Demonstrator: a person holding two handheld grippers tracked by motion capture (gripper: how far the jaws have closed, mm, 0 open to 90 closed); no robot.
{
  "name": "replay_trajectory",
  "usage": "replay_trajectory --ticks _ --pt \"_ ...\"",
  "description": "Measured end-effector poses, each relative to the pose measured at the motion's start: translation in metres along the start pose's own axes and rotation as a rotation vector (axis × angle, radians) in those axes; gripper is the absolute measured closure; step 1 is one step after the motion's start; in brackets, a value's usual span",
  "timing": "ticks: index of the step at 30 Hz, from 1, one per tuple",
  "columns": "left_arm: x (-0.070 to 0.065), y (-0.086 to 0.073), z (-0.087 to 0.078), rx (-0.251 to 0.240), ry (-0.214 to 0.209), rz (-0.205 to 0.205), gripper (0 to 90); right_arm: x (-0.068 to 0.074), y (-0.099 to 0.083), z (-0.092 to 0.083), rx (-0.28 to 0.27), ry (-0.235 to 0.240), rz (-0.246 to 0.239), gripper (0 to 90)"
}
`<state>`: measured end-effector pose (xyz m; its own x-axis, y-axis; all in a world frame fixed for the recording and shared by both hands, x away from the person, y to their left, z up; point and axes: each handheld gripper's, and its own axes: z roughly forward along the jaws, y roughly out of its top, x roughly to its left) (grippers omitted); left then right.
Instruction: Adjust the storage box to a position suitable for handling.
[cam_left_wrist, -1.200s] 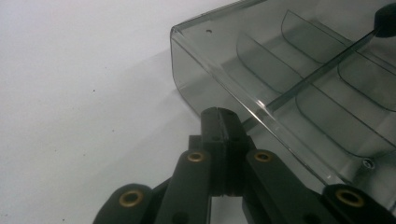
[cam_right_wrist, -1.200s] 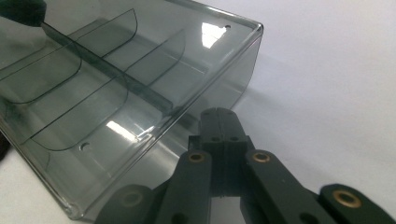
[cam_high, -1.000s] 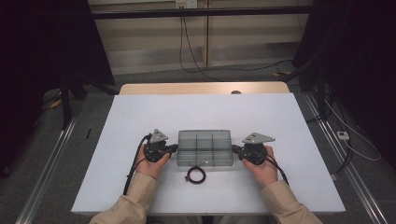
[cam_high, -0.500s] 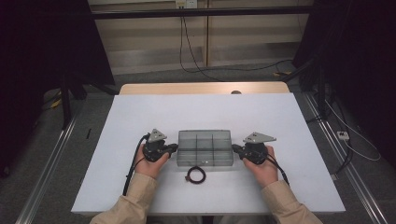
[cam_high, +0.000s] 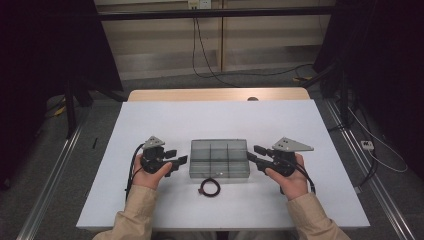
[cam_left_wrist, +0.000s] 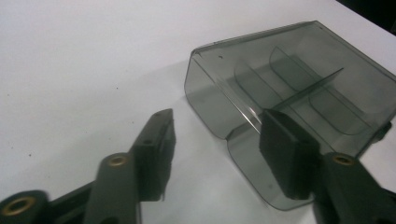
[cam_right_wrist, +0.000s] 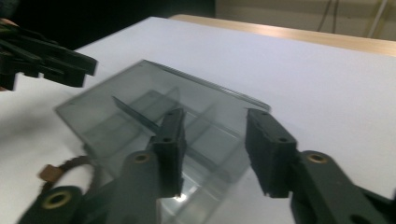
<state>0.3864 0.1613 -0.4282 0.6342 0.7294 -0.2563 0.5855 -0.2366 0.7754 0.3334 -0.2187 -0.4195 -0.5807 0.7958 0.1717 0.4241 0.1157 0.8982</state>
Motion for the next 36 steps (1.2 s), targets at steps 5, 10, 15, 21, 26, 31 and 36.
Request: replay_trajectory --ticks 5,10,15,21,26,31,36 --pt "-0.001 -0.002 -0.005 0.004 -0.023 0.001 20.8 0.014 0.0 0.004 0.018 0.066 -0.03 38.1" --pt "-0.002 -0.003 -0.008 0.011 -0.036 0.029 15.4 0.026 -0.002 0.009 0.055 0.109 -0.049 27.5" --pt "-0.001 -0.002 -0.009 -0.004 -0.043 0.032 12.5 0.036 -0.002 0.011 0.056 0.164 -0.055 31.3" --pt "-0.001 -0.002 -0.009 -0.007 -0.045 0.04 11.6 0.047 -0.006 0.015 0.082 0.208 -0.079 37.0" --pt "-0.001 -0.002 -0.008 -0.002 -0.048 0.045 11.3 0.052 -0.007 0.017 0.092 0.239 -0.092 48.0" --pt "-0.001 -0.002 -0.008 -0.001 -0.047 0.045 11.3 0.055 -0.011 0.02 0.111 0.267 -0.113 69.7" --pt "-0.001 -0.002 -0.008 0.002 -0.047 0.047 11.3 0.058 -0.015 0.024 0.14 0.296 -0.127 87.7"
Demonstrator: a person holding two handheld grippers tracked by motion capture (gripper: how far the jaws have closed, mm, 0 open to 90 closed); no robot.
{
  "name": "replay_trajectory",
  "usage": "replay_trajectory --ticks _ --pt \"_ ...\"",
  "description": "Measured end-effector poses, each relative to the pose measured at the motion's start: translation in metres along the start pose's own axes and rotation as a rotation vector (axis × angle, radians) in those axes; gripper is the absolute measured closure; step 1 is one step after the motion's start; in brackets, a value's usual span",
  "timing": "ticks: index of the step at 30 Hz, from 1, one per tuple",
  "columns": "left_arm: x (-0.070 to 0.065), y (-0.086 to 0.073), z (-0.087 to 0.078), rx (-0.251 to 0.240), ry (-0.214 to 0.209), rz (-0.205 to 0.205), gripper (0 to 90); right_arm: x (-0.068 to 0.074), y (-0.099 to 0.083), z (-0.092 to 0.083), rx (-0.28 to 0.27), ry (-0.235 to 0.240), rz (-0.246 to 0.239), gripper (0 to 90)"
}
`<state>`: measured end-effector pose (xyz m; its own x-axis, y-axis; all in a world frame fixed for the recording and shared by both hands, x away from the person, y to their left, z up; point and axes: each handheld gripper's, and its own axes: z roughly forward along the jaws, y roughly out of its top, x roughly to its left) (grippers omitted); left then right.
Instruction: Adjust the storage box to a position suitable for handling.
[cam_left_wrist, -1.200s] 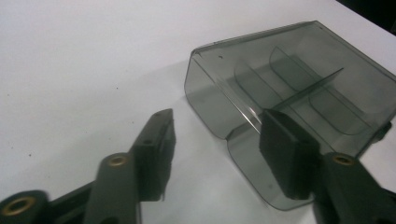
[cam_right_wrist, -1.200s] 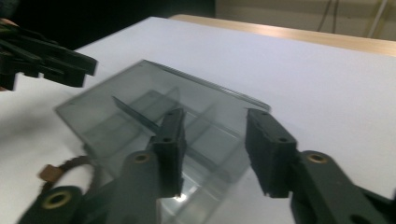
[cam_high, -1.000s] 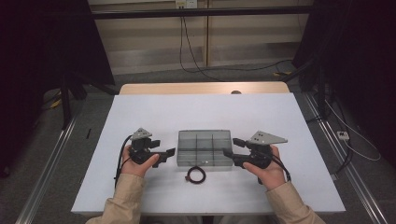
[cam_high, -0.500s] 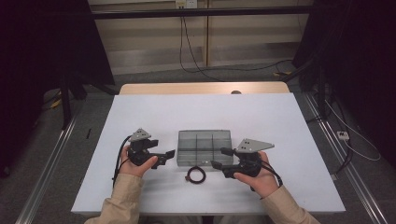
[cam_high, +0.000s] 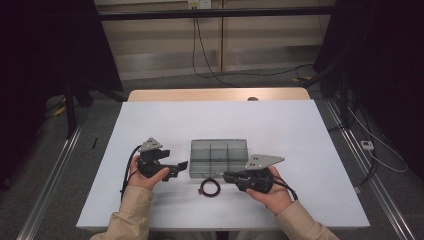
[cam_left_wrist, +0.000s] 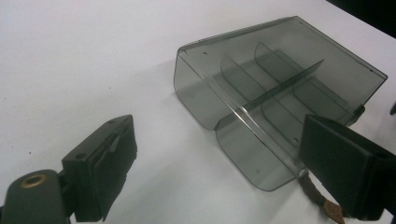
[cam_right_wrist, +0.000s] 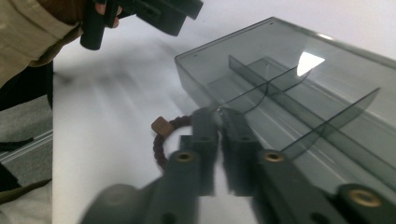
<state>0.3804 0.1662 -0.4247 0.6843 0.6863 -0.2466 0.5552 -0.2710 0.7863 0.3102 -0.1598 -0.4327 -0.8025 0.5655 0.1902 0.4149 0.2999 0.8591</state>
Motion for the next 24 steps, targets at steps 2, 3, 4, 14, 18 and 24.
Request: replay_trajectory --ticks 2,3,4,14,18,24 --pt "0.0 0.0 0.0 0.001 0.001 0.0 11.3 0.001 -0.001 0.002 0.007 0.003 -0.001 90.0" --pt "0.0 0.0 0.0 0.001 0.001 0.0 11.3 0.001 -0.001 0.002 0.014 0.004 -0.003 90.0" --pt "0.0 0.0 0.0 0.001 0.001 0.0 11.2 0.001 -0.002 0.003 0.017 0.005 0.004 90.0" --pt "0.001 0.0 0.0 0.003 0.005 0.001 11.3 0.001 -0.008 0.013 0.09 -0.001 -0.003 90.0" --pt "0.001 0.0 0.0 0.004 0.007 0.001 11.3 -0.002 -0.01 0.018 0.113 -0.021 0.005 90.0" --pt "0.003 0.0 0.0 0.0 0.011 -0.003 11.3 -0.007 -0.011 0.023 0.128 -0.045 0.01 90.0"
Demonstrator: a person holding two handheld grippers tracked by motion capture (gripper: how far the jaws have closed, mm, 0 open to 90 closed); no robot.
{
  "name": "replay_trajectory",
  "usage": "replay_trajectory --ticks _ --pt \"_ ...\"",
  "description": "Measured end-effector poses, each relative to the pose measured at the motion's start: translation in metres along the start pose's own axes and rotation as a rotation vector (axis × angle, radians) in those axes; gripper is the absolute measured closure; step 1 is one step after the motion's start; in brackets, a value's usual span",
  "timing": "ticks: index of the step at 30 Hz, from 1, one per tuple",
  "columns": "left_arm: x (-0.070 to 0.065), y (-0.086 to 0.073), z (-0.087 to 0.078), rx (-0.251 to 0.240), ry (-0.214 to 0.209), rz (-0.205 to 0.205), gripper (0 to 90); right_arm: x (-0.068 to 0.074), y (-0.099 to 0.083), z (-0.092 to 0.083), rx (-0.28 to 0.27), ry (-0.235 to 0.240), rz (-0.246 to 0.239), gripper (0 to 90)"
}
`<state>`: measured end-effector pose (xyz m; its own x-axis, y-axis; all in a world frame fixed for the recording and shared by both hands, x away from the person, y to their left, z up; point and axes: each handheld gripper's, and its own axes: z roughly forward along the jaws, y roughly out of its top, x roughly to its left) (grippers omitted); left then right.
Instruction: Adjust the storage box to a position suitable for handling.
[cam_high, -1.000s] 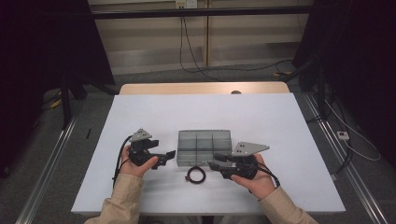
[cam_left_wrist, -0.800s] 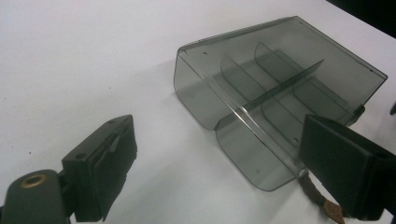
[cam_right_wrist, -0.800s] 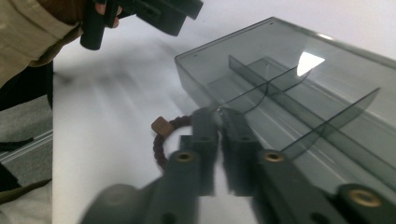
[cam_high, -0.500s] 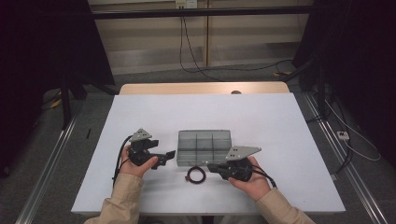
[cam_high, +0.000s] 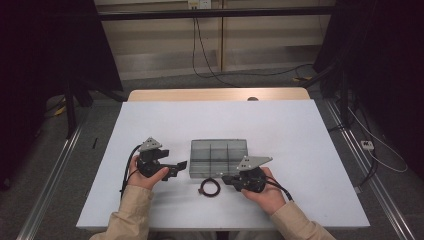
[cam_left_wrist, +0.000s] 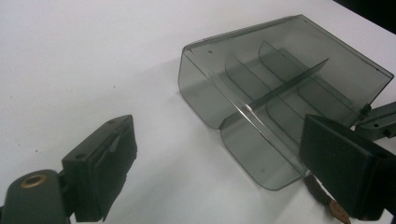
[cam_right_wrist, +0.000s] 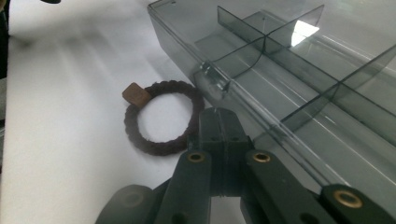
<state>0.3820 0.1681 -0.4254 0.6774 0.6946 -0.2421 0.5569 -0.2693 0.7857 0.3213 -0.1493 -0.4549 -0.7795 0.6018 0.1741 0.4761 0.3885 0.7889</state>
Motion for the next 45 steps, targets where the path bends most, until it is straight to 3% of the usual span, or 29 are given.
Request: replay_trajectory --ticks 5,13,18,24,32,39,45 --pt "0.002 0.0 0.0 0.007 0.002 -0.001 11.3 0.001 0.001 0.002 -0.011 0.001 -0.007 90.0" --pt "0.008 -0.002 -0.002 0.002 0.014 -0.02 11.3 0.005 0.011 -0.007 -0.106 -0.004 -0.017 90.0" --pt "0.008 -0.002 0.0 0.018 -0.001 -0.009 11.1 0.004 0.02 -0.011 -0.136 -0.016 -0.036 90.0" --pt "0.004 -0.001 0.011 0.019 -0.039 0.01 9.6 0.004 0.027 -0.016 -0.17 -0.034 -0.052 90.0" --pt "0.001 0.011 0.027 -0.004 -0.017 0.051 11.0 0.003 0.032 -0.021 -0.194 -0.046 -0.054 90.0" --pt "0.0 0.018 0.035 -0.013 -0.009 0.055 14.7 0.002 0.032 -0.022 -0.201 -0.049 -0.052 90.0" --pt "0.001 0.024 0.036 -0.031 -0.008 0.047 16.0 0.0 0.027 -0.031 -0.215 -0.083 -0.043 74.4"
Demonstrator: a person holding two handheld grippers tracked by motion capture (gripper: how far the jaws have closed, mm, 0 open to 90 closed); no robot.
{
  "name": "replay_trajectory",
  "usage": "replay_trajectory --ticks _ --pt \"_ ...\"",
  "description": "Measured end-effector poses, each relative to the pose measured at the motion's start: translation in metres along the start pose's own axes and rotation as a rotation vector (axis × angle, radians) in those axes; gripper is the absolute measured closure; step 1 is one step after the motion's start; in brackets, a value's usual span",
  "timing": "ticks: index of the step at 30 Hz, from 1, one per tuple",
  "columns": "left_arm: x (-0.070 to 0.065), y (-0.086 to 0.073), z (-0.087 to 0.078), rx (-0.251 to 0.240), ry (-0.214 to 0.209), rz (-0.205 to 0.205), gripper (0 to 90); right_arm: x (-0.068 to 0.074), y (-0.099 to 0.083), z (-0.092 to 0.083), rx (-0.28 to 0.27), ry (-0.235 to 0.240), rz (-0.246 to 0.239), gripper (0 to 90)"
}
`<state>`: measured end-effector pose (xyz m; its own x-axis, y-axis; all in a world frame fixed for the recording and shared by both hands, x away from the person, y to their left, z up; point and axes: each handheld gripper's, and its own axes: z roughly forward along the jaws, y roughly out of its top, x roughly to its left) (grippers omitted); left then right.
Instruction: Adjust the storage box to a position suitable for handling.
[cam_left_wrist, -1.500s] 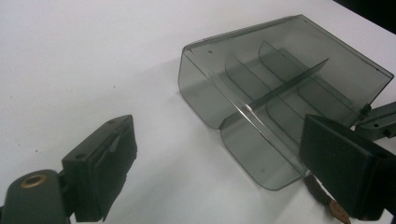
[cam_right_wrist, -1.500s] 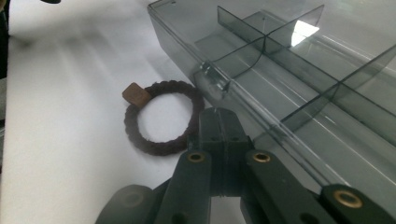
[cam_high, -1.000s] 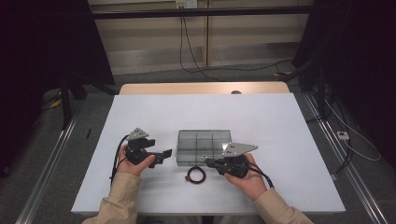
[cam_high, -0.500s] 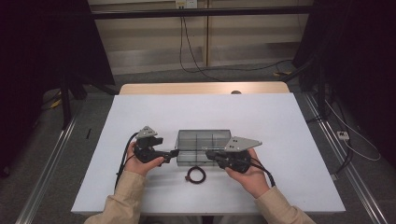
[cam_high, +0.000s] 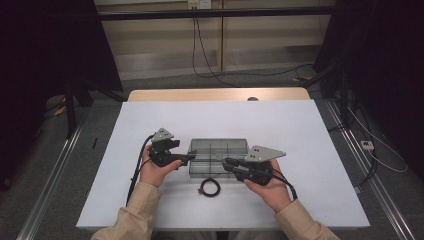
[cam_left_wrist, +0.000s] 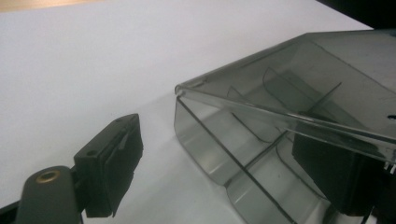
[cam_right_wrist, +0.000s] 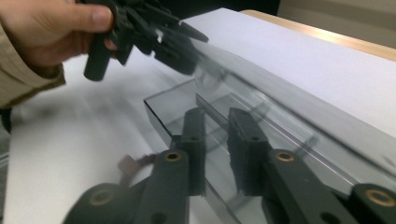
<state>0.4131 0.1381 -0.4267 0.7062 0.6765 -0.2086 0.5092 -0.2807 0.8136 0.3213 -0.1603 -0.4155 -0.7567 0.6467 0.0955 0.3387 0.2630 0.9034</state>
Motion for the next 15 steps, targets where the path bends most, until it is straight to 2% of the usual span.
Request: replay_trajectory --ticks 4,5,10,13,15 --pt "0.001 0.002 0.001 -0.004 0.005 0.006 17.5 -0.01 -0.007 -0.013 0.023 -0.049 0.011 60.1" --pt "0.001 0.003 0.001 -0.006 0.003 0.003 17.5 -0.014 -0.01 -0.016 0.025 -0.073 0.011 57.9" --pt "0.0 0.007 0.002 -0.008 0.003 0.017 19.5 -0.037 -0.017 -0.025 0.014 -0.199 0.079 42.1" --pt "0.0 0.009 0.003 -0.019 -0.003 0.013 21.6 -0.047 -0.017 -0.024 0.007 -0.245 0.1 39.3" --pt "0.0 0.011 0.003 -0.017 -0.006 0.017 24.0 -0.052 -0.015 -0.022 -0.003 -0.253 0.118 41.5"
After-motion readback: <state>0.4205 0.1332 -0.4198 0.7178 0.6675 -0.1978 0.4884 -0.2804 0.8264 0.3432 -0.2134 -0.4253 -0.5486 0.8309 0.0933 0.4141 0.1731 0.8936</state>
